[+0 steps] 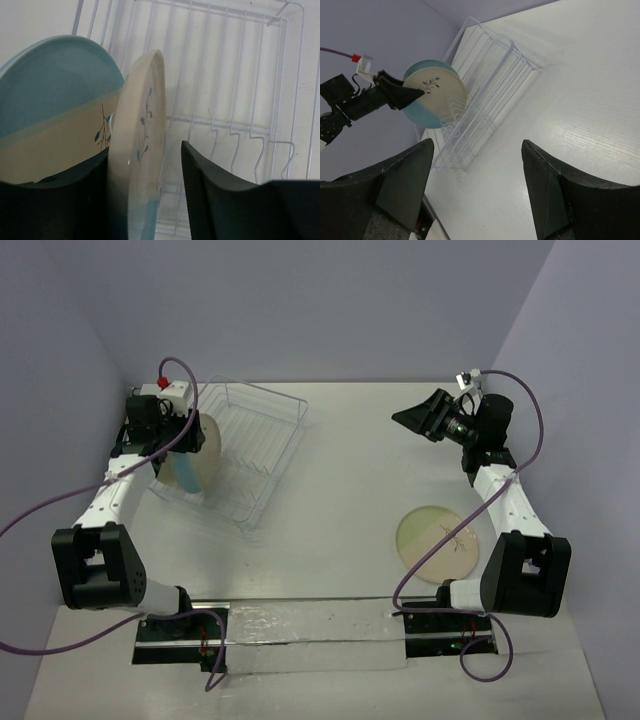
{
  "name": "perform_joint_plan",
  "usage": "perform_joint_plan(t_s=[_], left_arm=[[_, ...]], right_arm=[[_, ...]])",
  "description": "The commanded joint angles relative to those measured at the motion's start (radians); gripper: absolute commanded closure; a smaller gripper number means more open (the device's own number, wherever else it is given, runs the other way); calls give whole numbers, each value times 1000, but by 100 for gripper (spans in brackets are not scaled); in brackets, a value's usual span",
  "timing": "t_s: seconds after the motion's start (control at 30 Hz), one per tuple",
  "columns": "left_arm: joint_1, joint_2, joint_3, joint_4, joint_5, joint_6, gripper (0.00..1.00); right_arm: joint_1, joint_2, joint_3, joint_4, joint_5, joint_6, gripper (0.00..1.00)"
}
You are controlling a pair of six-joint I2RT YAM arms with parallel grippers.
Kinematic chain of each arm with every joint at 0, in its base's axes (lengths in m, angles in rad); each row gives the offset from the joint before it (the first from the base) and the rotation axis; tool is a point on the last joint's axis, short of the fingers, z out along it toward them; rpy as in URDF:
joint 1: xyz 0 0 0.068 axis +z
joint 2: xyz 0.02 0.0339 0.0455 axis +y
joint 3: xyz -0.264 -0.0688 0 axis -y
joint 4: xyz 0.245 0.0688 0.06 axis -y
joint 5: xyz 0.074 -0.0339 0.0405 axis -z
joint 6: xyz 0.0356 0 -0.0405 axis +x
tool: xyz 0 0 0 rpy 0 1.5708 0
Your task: Load the plates into the dish rack
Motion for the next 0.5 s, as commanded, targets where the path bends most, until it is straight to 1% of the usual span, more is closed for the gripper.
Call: perform_joint_plan(t_s=[0.0, 0.13, 0.17, 0.23, 0.27, 0.3, 0.4, 0.47], left_arm=[[-24, -41, -9, 45, 9, -11, 38], [-24, -53, 22, 25, -52, -25, 28], [-26, -55, 37, 17, -69, -26, 27], [-27, -59, 85, -8, -129, -43, 13], [-27, -59, 102, -19, -144, -48, 13], [-26, -67, 127, -26, -167, -53, 4], [-26, -82, 157, -25, -196, -67, 2], [-26, -99, 183, -25, -172, -77, 1]], right_arm=[[-9, -17, -10, 16, -13, -11, 22], [-9, -19, -7, 16, -17, -7, 21], [-9, -20, -7, 16, -17, -9, 22], [-9, -25, -9, 16, -11, -9, 21], [-9, -28, -10, 14, -8, -9, 21], [-9, -32, -15, 14, -5, -9, 21], [-9, -35, -18, 14, -1, -4, 21], [-9, -38, -22, 14, -1, -1, 21]])
